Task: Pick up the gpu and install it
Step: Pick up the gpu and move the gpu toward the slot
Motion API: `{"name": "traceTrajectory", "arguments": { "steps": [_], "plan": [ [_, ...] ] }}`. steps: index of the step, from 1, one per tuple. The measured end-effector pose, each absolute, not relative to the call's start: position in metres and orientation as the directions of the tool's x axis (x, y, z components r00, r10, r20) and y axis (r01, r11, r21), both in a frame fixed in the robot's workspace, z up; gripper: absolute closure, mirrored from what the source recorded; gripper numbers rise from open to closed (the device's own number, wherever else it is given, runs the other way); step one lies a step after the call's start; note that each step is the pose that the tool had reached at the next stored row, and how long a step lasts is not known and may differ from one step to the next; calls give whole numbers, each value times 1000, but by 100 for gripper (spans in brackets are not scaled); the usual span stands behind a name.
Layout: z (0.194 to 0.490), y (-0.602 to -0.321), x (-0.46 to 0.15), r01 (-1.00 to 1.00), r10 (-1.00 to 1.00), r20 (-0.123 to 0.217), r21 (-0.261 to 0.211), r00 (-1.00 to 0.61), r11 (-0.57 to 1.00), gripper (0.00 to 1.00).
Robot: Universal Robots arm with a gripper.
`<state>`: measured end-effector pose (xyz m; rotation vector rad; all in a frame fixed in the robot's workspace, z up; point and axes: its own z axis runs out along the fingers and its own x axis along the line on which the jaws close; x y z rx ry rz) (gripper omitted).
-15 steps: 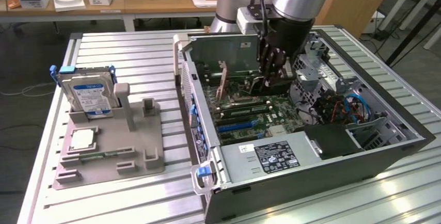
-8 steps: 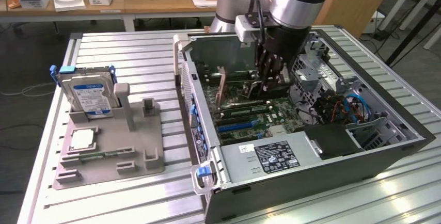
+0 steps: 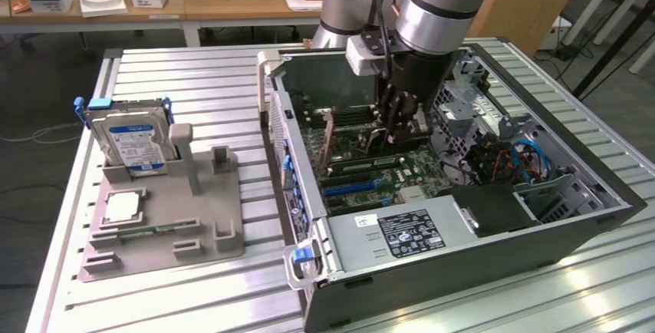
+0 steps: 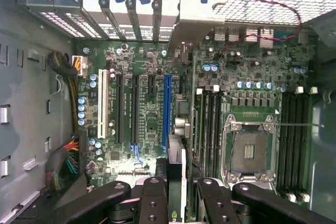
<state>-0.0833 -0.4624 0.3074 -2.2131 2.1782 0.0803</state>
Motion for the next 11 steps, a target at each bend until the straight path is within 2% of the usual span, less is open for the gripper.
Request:
{"name": "traceTrajectory", "arguments": {
  "steps": [11],
  "plan": [
    [303,-467,-86,-1000,-998,-62,11,16,-17,73]
  ]
}}
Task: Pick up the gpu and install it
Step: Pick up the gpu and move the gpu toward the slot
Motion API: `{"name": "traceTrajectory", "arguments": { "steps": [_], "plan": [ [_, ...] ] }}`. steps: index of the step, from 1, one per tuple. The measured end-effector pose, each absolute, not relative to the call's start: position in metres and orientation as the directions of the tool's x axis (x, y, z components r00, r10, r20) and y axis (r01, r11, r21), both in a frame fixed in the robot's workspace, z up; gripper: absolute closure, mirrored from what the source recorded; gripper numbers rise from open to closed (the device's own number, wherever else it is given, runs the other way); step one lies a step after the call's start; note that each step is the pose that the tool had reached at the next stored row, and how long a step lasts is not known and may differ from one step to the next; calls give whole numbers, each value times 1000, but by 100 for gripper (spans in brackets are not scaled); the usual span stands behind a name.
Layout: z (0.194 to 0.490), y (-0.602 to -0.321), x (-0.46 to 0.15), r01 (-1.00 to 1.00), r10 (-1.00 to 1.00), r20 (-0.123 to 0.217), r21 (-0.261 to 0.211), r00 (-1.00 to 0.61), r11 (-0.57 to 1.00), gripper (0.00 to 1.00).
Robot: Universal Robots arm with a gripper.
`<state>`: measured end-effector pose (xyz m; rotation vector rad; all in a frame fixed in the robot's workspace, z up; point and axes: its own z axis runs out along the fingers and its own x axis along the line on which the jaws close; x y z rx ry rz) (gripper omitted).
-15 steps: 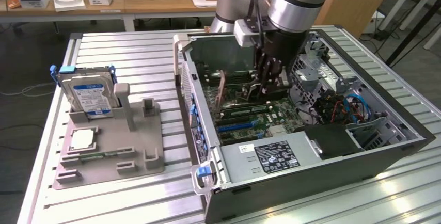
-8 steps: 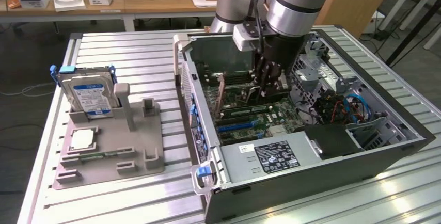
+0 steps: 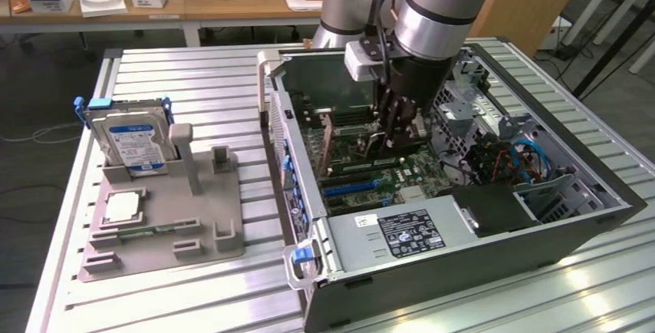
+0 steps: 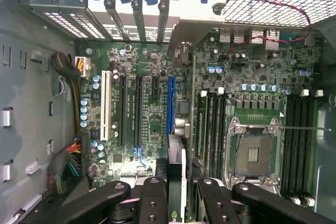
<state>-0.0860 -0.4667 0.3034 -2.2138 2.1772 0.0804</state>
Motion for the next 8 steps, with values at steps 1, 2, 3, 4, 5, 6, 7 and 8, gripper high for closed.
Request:
{"name": "traceTrajectory", "arguments": {
  "steps": [1,2,3,4,5,6,7,8],
  "plan": [
    [302,-467,-86,-1000,-998,-62,11,16,-17,73],
    [301,-467,-87,-1000,-998,-62,11,16,-17,73],
    [300,-467,-87,-1000,-998,-62,11,16,-17,73],
    [299,-468,-88,-1000,-998,-62,11,16,-17,73],
    [298,-468,-88,-1000,-998,-62,11,16,-17,73],
    [296,-468,-88,-1000,-998,-62,11,16,-17,73],
    [295,-468,-89,-1000,-998,-62,11,16,-17,73],
    [291,-468,-90,-1000,-998,-62,11,16,-17,73]
  ]
}}
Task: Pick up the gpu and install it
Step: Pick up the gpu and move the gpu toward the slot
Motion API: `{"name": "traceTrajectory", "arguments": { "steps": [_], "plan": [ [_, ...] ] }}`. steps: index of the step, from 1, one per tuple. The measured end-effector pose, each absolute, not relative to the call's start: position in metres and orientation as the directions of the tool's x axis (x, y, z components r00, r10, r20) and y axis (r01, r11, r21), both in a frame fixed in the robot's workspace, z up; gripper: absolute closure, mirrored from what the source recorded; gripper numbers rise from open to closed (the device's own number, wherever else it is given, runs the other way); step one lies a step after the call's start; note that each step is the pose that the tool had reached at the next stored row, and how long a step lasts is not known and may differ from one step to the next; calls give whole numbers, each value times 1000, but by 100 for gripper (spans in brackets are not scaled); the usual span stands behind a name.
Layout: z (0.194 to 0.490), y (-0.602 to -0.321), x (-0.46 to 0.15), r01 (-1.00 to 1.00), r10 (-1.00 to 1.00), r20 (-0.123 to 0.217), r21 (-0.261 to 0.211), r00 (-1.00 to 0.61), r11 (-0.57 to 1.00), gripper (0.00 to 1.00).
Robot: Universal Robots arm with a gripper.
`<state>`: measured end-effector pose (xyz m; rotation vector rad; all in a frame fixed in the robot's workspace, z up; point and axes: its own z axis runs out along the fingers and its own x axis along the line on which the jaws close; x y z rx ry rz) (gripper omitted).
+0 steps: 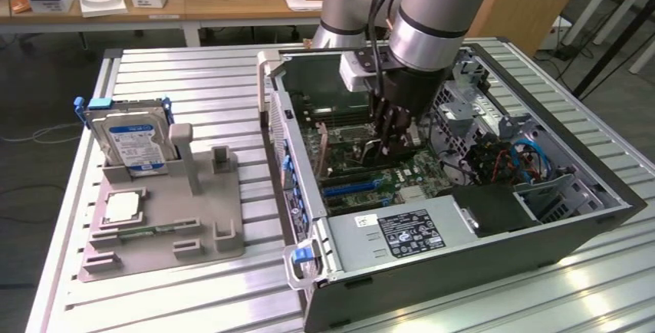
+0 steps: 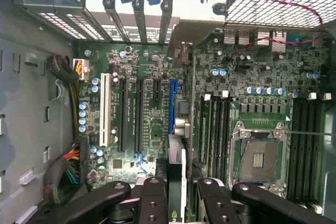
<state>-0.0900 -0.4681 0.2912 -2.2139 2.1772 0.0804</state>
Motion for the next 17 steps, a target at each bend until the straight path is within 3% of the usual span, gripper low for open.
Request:
{"name": "traceTrajectory", "arguments": {
  "steps": [4,17],
  "plan": [
    [277,-468,-97,-1000,-998,-62,11,16,-17,73],
    [270,-469,-102,-1000,-998,-62,11,16,-17,73]
  ]
}}
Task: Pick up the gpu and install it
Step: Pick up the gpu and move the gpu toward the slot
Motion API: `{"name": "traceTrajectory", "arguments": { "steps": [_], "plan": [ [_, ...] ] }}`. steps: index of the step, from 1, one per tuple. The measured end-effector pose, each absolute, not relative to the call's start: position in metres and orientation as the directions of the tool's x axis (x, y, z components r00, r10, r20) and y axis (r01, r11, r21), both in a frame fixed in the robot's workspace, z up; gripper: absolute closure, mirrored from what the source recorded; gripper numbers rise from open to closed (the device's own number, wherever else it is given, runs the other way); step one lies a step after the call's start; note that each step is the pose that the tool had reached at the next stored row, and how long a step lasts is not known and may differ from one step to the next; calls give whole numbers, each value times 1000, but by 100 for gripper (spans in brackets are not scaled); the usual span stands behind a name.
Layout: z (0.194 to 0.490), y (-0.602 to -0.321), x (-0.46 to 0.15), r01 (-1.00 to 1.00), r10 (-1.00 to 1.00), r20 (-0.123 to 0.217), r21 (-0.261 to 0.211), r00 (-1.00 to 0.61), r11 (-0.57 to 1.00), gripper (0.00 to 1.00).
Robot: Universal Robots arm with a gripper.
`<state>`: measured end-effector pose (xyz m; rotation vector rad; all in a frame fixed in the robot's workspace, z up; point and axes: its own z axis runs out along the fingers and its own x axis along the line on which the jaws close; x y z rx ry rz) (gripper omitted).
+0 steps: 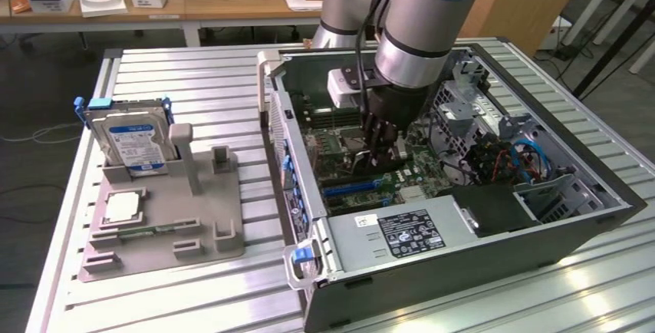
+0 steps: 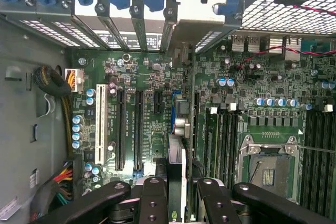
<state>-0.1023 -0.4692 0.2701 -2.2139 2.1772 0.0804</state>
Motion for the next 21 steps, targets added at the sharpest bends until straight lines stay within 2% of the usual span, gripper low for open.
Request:
{"name": "traceTrajectory", "arguments": {
  "steps": [21],
  "plan": [
    [263,-472,-106,-1000,-998,-61,11,16,-17,73]
  ]
}}
